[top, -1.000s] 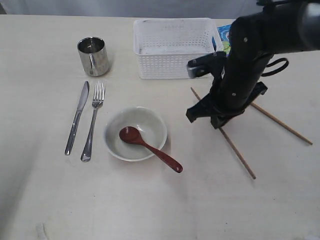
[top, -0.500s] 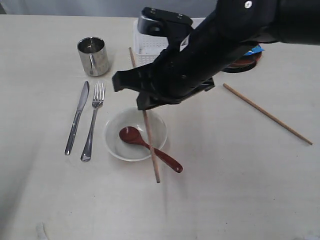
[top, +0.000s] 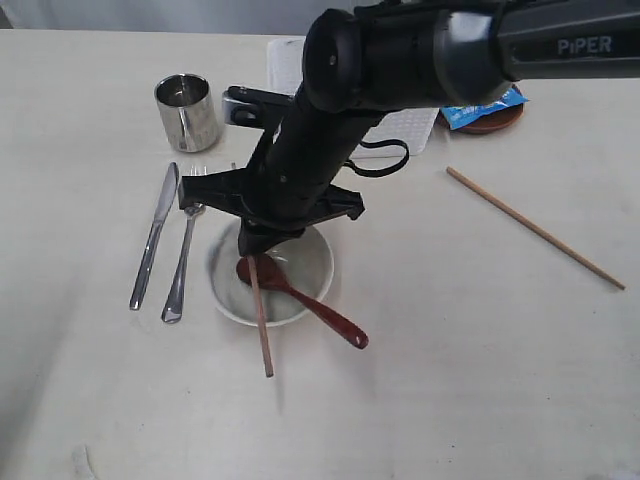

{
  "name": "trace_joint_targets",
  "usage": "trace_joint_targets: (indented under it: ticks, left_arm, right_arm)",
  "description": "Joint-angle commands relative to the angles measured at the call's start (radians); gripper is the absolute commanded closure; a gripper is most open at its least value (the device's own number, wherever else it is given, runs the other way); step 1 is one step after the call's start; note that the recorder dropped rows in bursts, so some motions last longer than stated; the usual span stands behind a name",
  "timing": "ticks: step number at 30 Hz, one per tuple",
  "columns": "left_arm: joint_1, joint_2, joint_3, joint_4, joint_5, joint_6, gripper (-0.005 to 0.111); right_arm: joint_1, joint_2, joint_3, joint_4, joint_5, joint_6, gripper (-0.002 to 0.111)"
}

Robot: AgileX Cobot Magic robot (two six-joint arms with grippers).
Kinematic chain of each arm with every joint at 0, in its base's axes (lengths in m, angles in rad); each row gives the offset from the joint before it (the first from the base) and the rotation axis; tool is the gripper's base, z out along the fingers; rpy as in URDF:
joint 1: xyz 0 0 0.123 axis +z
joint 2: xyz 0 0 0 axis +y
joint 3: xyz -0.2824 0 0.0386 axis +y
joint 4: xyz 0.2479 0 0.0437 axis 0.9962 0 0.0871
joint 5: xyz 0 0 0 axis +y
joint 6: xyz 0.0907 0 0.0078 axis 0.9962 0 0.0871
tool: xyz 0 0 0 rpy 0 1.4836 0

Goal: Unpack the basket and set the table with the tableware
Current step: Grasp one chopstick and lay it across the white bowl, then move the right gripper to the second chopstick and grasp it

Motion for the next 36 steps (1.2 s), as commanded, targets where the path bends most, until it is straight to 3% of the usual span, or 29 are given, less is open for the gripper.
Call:
trace_joint_targets:
  ticks: [1, 16, 17, 20, 21, 31, 36]
  left_arm:
    - [-0.006, -0.003, 0.003, 0.002, -0.002, -0.003, 0.107]
    - [-0.006, -0.003, 0.003, 0.002, -0.002, -0.003, 0.107]
    - [-0.006, -0.003, 0.003, 0.002, -0.002, -0.003, 0.107]
    - [-0.006, -0.003, 0.003, 0.002, -0.002, -0.003, 0.107]
    - [-0.006, -0.003, 0.003, 0.002, -0.002, -0.003, 0.107]
    - [-0.006, -0.003, 0.003, 0.002, -0.002, -0.003, 0.107]
    - [-0.006, -0.003, 0.003, 0.002, -0.002, -0.003, 0.107]
  right_arm:
    - [-0.021, 0.000, -0.007, -0.057, 0.027, 0.034, 0.109]
    - [-0.021, -0.019, -0.007, -0.047, 0.111, 0.030, 0.108]
    - [-0.021, -0.019, -0.007, -0.047, 0.111, 0.030, 0.105]
    - [-0.021, -0.019, -0.007, -0.047, 0.106, 0.022, 0.073]
    - [-0.021, -0.019, -0.007, -0.052, 0.100, 0.022, 0.069]
    - [-0.070, -0.128, -0.060, -0.120, 0.199, -0.025, 0.067]
    - [-0.128, -0.234, -0.063, -0.303, 0.277, -0.031, 0.067]
